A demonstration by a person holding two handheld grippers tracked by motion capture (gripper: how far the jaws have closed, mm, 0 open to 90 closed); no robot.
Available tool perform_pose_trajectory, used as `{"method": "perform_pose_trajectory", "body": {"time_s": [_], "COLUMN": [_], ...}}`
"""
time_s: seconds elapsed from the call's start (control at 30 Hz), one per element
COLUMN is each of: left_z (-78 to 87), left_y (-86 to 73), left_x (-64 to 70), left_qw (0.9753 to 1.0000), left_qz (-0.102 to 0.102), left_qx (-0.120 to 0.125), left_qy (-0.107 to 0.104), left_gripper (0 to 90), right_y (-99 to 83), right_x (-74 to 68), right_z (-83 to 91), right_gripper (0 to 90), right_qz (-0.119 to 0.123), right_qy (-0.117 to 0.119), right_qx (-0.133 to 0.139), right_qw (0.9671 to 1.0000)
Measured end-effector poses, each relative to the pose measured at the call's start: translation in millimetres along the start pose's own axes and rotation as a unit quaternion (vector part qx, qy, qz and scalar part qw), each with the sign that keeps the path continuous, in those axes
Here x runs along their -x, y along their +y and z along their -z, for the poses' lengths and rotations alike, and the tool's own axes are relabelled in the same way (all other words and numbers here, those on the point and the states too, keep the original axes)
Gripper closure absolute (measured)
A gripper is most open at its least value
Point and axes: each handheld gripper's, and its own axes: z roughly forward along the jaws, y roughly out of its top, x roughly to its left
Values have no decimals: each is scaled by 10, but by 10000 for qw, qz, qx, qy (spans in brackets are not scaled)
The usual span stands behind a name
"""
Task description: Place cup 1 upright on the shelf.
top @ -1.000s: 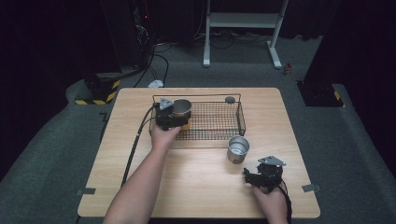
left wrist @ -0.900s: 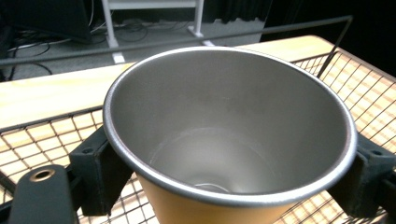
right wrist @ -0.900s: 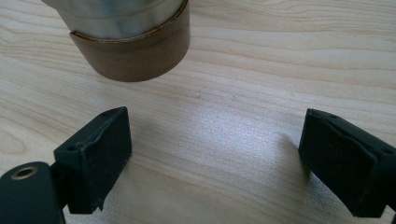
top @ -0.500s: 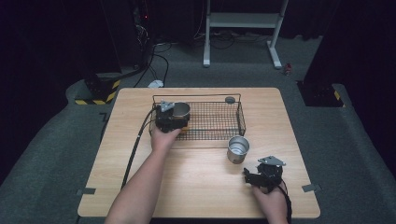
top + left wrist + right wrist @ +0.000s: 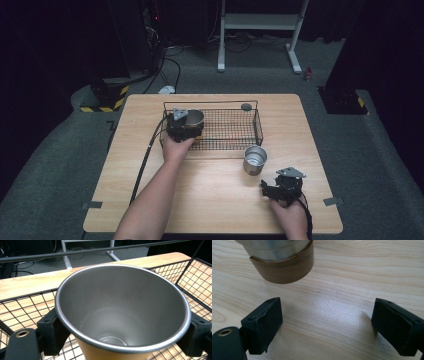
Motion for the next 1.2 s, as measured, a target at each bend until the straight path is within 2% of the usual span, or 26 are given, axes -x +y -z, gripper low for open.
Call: {"method": "perform_pose_trajectory", "body": {"time_s": [0.17, 0.27, 0.6, 0.9, 1.1, 1.2], "left_z": [-19, -33, -35, -12, -4, -3], "left_y": [-12, -25, -30, -30, -24, -14], "left_x": [-9, -7, 19, -2, -6, -6], "left_qw": [10000, 10000, 9999, 9994, 9993, 9987], "left_qz": [13, -61, -129, -231, -185, -199], "left_qx": [-26, -63, -66, -217, -269, -386], "left_qy": [-10, 33, 90, 162, 171, 259], "left_gripper": [140, 140, 140, 141, 138, 99], "right_y": [0, 0, 0, 0, 0, 0], "right_x": [0, 0, 0, 0, 0, 0], "right_z": [0, 0, 0, 0, 0, 0], "right_gripper": [99, 98, 99, 98, 98, 99], "right_qz": [0, 1, 1, 0, 1, 0], "right_qy": [0, 1, 0, 1, 1, 0], "right_qx": [0, 0, 0, 0, 0, 1], "right_qw": [10000, 10000, 10000, 10000, 10000, 10000]}}
